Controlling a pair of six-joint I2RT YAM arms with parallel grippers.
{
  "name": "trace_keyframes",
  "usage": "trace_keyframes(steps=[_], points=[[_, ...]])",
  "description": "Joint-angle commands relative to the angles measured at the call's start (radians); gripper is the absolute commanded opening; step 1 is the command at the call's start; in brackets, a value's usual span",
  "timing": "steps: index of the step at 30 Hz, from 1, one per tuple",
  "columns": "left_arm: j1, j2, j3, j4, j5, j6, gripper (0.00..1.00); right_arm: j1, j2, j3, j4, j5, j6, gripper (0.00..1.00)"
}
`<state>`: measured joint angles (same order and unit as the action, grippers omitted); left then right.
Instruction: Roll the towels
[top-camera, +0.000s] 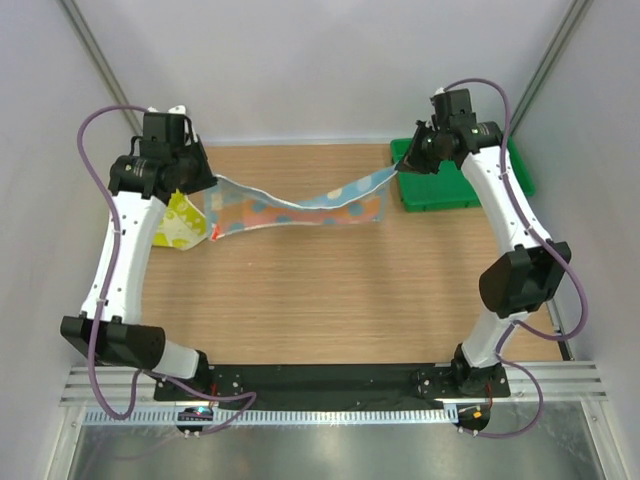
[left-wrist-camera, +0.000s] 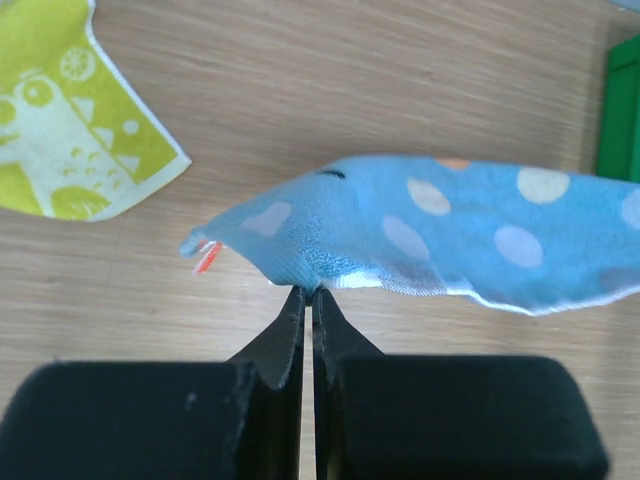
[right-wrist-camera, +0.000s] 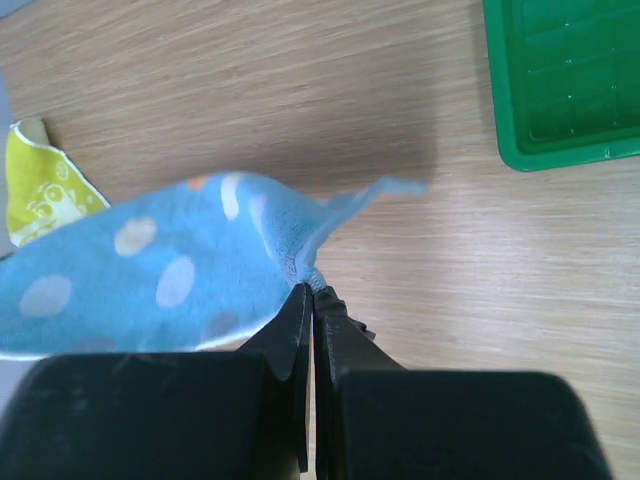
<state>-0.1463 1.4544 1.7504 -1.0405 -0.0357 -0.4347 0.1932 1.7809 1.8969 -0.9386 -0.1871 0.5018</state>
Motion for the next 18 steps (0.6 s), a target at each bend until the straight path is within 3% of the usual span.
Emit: trace_keyframes(steps=[1, 5, 6, 11, 12, 13, 15, 16, 18], points=[[-0.001, -0.086, 0.031, 0.022, 0.091, 0.053, 0.0, -0.001, -0.129, 0.001, -0.033, -0.022, -0.032, 0.01], [-0.001, -0.224, -0.156, 0.053, 0.121, 0.047, 0.0, 0.0, -0.317, -0.241, 0.03, -0.017, -0.017, 0.01], [-0.001, -0.283, -0.204, 0.056, 0.128, 0.034, 0.0, -0.001, -0.396, -0.365, 0.044, -0.015, 0.001, 0.01], [-0.001, -0.497, -0.587, 0.042, 0.164, -0.045, 0.0, -0.001, -0.625, -0.764, 0.124, 0.067, 0.101, 0.01], [-0.001, -0.534, -0.627, 0.03, 0.168, -0.058, 0.0, -0.001, -0.662, -0.879, 0.138, 0.069, 0.125, 0.08], [-0.001, -0.587, -0.659, -0.021, 0.151, -0.082, 0.08, 0.0, -0.731, -0.927, 0.141, 0.086, 0.168, 0.23], [-0.001, -0.629, -0.718, -0.09, 0.119, -0.117, 0.3, -0.001, -0.8, -1.04, 0.136, 0.094, 0.213, 0.66], [-0.001, -0.673, -0.73, -0.139, 0.147, -0.125, 0.54, 0.0, -0.877, -1.068, 0.138, 0.094, 0.252, 0.73], [-0.001, -0.716, -0.739, -0.177, 0.164, -0.147, 0.71, -0.001, -0.946, -1.114, 0.141, 0.089, 0.277, 0.91]])
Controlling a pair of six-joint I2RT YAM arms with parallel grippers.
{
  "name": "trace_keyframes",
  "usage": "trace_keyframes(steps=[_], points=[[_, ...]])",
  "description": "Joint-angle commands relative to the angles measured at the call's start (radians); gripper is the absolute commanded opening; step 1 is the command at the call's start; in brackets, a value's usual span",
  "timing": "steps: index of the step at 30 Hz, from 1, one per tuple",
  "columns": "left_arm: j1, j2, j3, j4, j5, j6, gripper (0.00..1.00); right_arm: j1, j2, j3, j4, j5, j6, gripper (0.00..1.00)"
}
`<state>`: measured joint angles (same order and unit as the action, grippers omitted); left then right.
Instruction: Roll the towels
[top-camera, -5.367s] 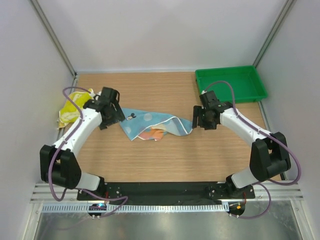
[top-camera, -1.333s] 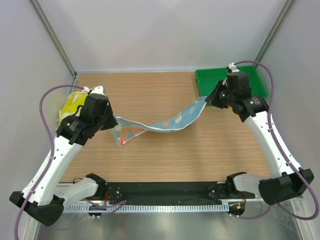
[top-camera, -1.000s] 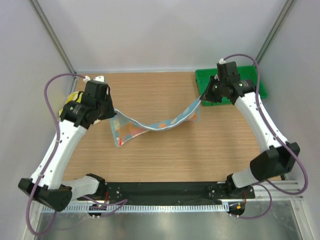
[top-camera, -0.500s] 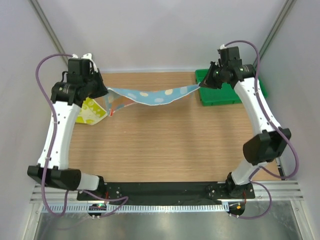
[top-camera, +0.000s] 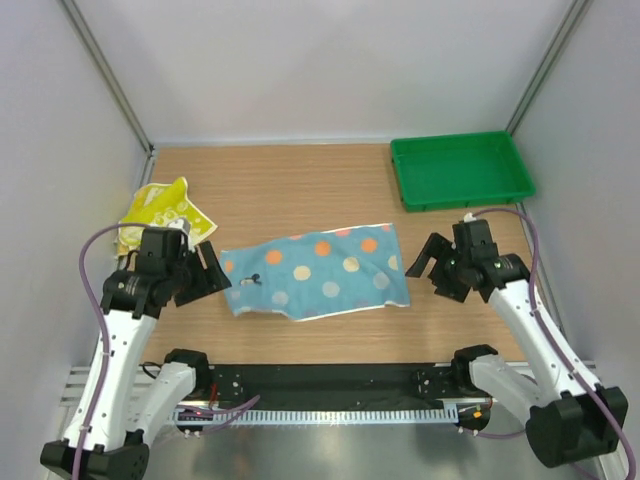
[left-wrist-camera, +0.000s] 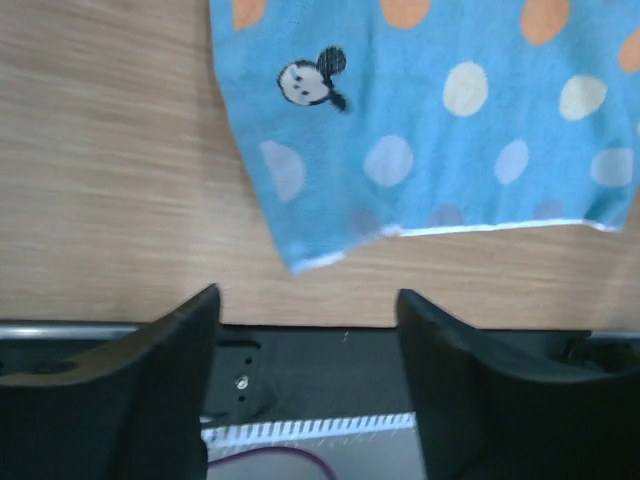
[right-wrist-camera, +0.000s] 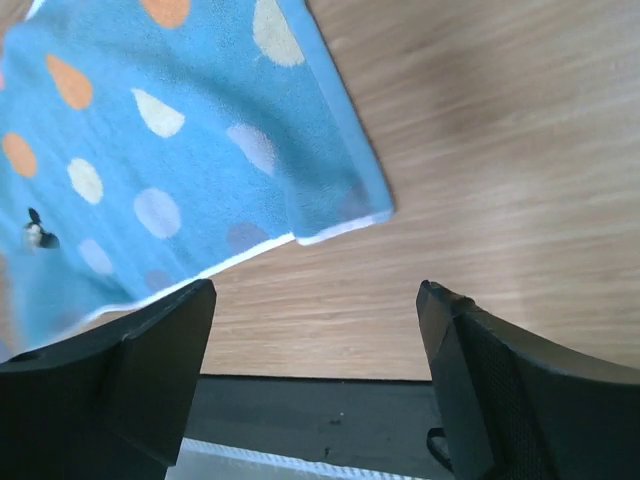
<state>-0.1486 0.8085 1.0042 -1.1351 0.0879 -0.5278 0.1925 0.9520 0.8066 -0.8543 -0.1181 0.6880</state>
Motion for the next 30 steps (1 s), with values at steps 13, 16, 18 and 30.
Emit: trace_keyframes(steps=[13, 16, 18, 30], points=[[-0.019, -0.014, -0.093, 0.069, -0.002, -0.136, 0.85, 0.001, 0.083, 0.152, 0.089, 0.005, -0.06, 0.93], [-0.02, 0.086, -0.059, 0.121, 0.004, -0.173, 0.84, 0.008, 0.254, 0.207, 0.121, -0.047, -0.111, 0.86], [-0.02, 0.142, -0.02, 0.155, 0.029, -0.179, 0.84, 0.027, 0.339, 0.271, 0.133, -0.051, -0.131, 0.78], [-0.017, 0.658, 0.059, 0.455, -0.059, -0.256, 0.81, 0.074, 0.907, 0.601, 0.242, -0.136, -0.192, 0.42]])
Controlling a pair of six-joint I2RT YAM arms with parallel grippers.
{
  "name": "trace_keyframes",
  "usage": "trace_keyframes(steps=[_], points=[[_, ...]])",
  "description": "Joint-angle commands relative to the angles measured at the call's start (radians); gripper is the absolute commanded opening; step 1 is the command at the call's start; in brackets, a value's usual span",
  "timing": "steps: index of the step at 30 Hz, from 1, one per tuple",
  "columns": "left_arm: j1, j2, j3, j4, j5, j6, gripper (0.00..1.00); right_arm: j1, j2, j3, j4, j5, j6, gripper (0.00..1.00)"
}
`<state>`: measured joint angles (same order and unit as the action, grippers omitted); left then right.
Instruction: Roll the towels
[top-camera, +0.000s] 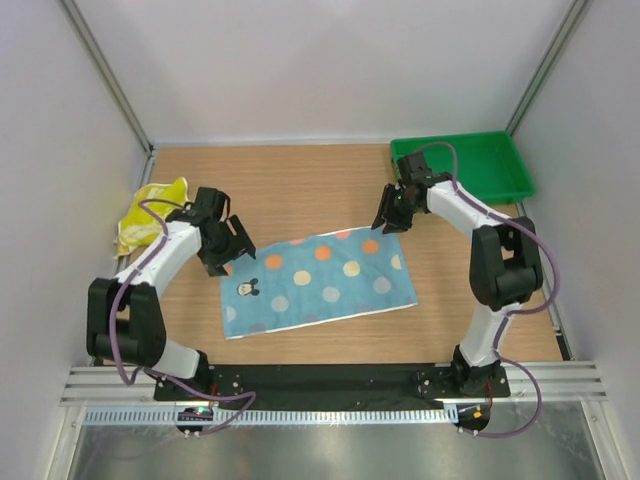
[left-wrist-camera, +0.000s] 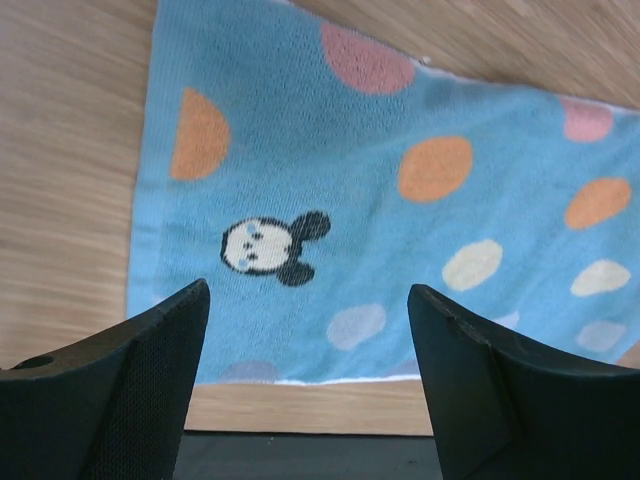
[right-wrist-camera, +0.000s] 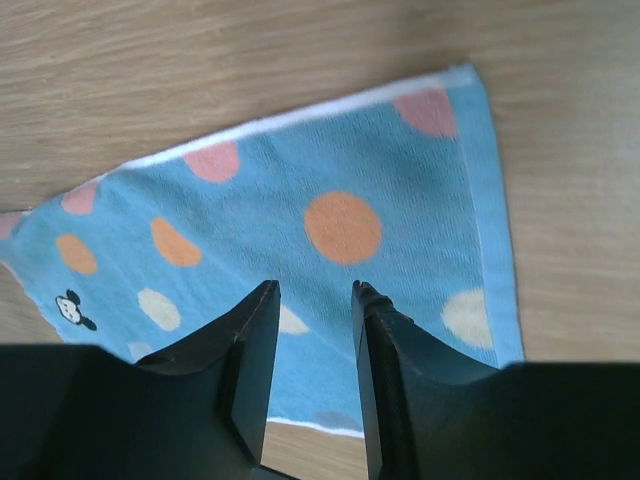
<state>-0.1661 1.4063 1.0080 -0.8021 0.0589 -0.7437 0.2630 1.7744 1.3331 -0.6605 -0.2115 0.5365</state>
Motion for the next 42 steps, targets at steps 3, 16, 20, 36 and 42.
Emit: trace_keyframes(steps=[3, 16, 20, 36, 42], points=[[0.0, 0.173, 0.09, 0.144, -0.053, -0.033, 0.79, 0.002, 0.167, 0.107, 0.068, -0.055, -0.055, 0.41], [0.0, 0.47, 0.279, 0.175, -0.22, 0.061, 0.77, -0.082, 0.214, 0.017, 0.108, 0.012, -0.05, 0.37], [0.002, 0.503, 0.322, 0.17, -0.234, 0.081, 0.76, -0.091, 0.198, 0.003, 0.11, 0.002, -0.044, 0.37], [-0.047, 0.166, 0.308, 0.005, -0.257, 0.106, 0.74, 0.034, -0.068, 0.063, 0.035, 0.069, -0.044, 0.56], [-0.148, -0.167, 0.03, -0.063, -0.231, -0.029, 0.74, 0.148, -0.367, -0.112, 0.088, 0.263, -0.018, 0.54]])
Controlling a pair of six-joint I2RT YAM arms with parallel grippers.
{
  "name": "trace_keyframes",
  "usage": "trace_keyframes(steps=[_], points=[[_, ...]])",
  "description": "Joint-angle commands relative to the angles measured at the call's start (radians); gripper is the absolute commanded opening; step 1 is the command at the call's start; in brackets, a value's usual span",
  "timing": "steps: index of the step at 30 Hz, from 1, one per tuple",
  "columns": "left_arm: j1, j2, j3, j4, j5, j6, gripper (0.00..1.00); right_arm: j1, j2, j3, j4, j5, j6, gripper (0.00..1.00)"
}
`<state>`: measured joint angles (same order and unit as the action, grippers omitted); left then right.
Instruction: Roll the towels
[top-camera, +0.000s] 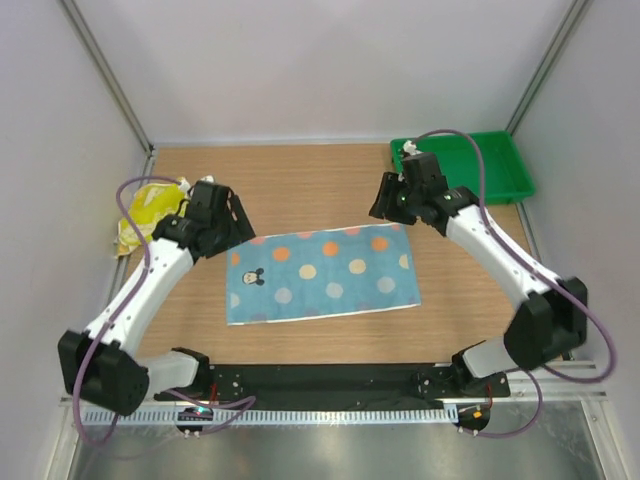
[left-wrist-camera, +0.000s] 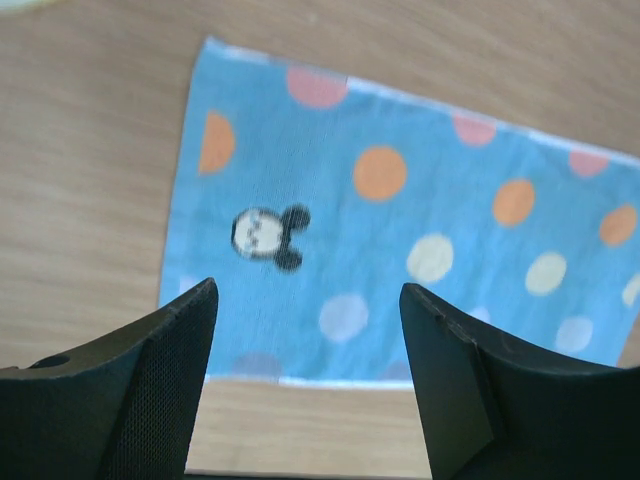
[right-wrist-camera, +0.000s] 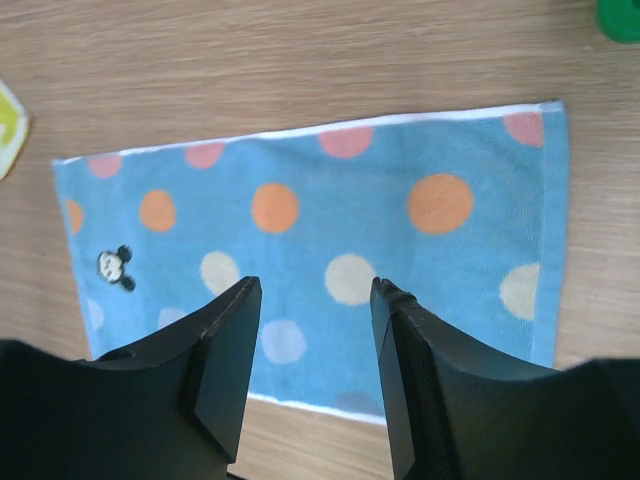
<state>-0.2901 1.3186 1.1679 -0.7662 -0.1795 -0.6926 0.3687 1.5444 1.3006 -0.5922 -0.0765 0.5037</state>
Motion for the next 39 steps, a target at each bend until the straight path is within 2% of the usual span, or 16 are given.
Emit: trace_keyframes(steps=[1, 3, 4, 7, 10, 12, 13, 14, 16, 19, 24, 31, 33, 36, 39], points=[[-0.03, -0.113, -0.155, -0.108, 0.03, -0.097, 0.74, 0.065, -0.174, -0.108, 0.031, 0.15, 0.018, 0.51], [-0.055, -0.188, -0.189, -0.148, 0.032, -0.131, 0.73, 0.078, -0.295, -0.205, 0.058, 0.204, 0.027, 0.52], [-0.064, -0.212, -0.215, -0.154, 0.026, -0.137, 0.73, 0.081, -0.332, -0.239, 0.069, 0.228, 0.032, 0.68], [-0.086, -0.309, -0.267, -0.112, -0.006, -0.114, 0.77, 0.081, -0.482, -0.357, 0.133, 0.261, 0.047, 1.0], [-0.086, -0.372, -0.261, -0.052, -0.098, -0.059, 0.87, 0.047, -0.596, -0.464, 0.242, 0.141, 0.175, 1.0], [-0.084, -0.422, -0.273, 0.057, -0.141, -0.041, 0.99, 0.007, -0.607, -0.504, 0.31, -0.024, 0.205, 1.0], [-0.086, -0.446, -0.292, 0.094, -0.17, -0.065, 1.0, 0.003, -0.598, -0.508, 0.318, -0.063, 0.202, 1.0], [-0.08, -0.47, -0.338, 0.134, -0.164, -0.077, 1.0, 0.003, -0.586, -0.505, 0.316, -0.084, 0.196, 1.0], [-0.069, -0.527, -0.375, 0.235, -0.048, -0.073, 1.0, 0.003, -0.56, -0.488, 0.295, -0.107, 0.173, 1.0], [-0.067, -0.489, -0.373, 0.19, 0.041, -0.105, 1.0, 0.003, -0.57, -0.477, 0.262, -0.161, 0.113, 1.0], [-0.069, -0.455, -0.388, 0.065, 0.126, -0.153, 0.97, 0.003, -0.599, -0.423, 0.183, -0.151, 0.05, 1.0], [-0.069, -0.627, -0.468, -0.024, 0.06, -0.263, 1.0, 0.003, -0.566, -0.347, 0.057, -0.068, -0.013, 1.0], [-0.069, -0.613, -0.478, -0.097, 0.026, -0.298, 1.0, 0.001, -0.546, -0.328, 0.016, 0.025, -0.004, 1.0], [-0.07, -0.556, -0.476, -0.194, 0.002, -0.358, 1.0, 0.001, -0.512, -0.294, -0.043, 0.072, -0.019, 1.0], [-0.069, -0.544, -0.52, -0.183, 0.049, -0.403, 0.91, 0.003, -0.492, -0.278, -0.077, 0.119, -0.024, 0.99]])
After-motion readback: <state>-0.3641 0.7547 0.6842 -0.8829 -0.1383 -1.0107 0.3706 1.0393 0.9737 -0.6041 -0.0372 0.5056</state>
